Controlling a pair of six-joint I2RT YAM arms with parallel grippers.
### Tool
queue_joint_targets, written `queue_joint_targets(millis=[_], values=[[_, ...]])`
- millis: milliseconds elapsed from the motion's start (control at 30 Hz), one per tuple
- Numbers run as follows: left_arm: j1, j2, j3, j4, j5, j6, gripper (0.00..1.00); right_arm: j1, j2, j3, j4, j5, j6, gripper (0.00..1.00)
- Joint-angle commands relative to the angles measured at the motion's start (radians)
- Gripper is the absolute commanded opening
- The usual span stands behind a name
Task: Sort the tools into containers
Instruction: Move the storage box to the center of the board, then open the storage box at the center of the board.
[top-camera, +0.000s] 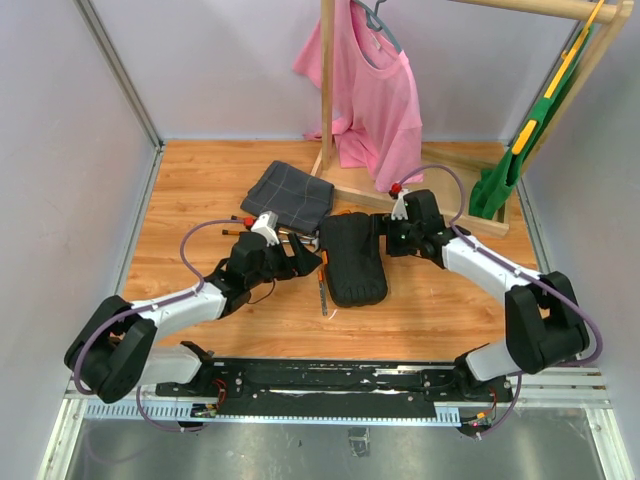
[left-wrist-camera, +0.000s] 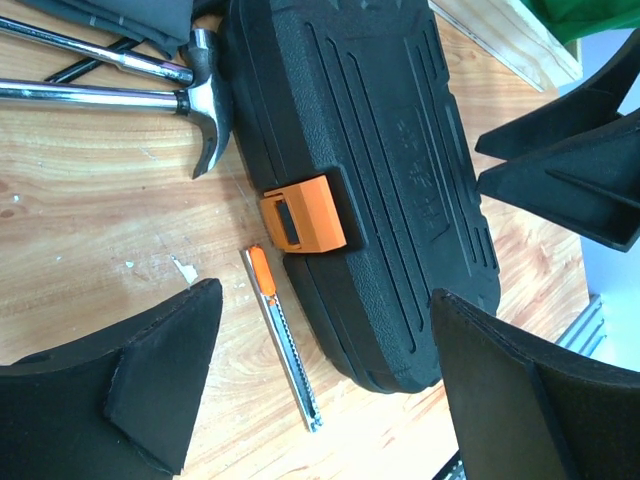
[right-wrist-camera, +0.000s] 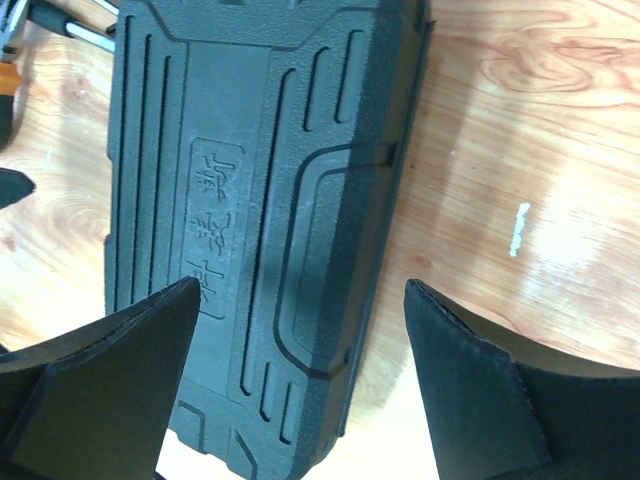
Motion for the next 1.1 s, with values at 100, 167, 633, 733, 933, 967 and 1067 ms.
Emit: queue_joint_targets(millis=[100, 167, 633, 733, 933, 967, 1067], values=[[0.009, 0.020, 0.033, 0.022, 0.027, 0.015, 0.87, -0.022, 0.046, 0.000, 0.041, -0.074, 0.027, 0.76], [0.009, 0.020, 0.033, 0.022, 0.031, 0.016, 0.87, -0.031, 0.054, -0.002, 0.038, -0.065, 0.035, 0.72], [0.009, 0.035, 0.041, 0.023, 0.043, 0.014, 0.86, -0.046, 0.112, -0.033, 0.131, -0.164, 0.049, 0.69], [0.009, 0.038, 0.042, 0.024, 0.044, 0.014, 0.86, -0.048, 0.117, -0.035, 0.133, -0.161, 0.050, 0.69], [0.009, 0.047, 0.047, 0.026, 0.046, 0.011, 0.86, -0.053, 0.154, -0.054, 0.146, -0.163, 0.058, 0.59], [0.009, 0.050, 0.047, 0.027, 0.048, 0.010, 0.86, -0.057, 0.160, -0.063, 0.153, -0.166, 0.063, 0.57], [0.009, 0.057, 0.050, 0.033, 0.054, 0.004, 0.85, -0.074, 0.172, -0.102, 0.184, -0.175, 0.084, 0.53]])
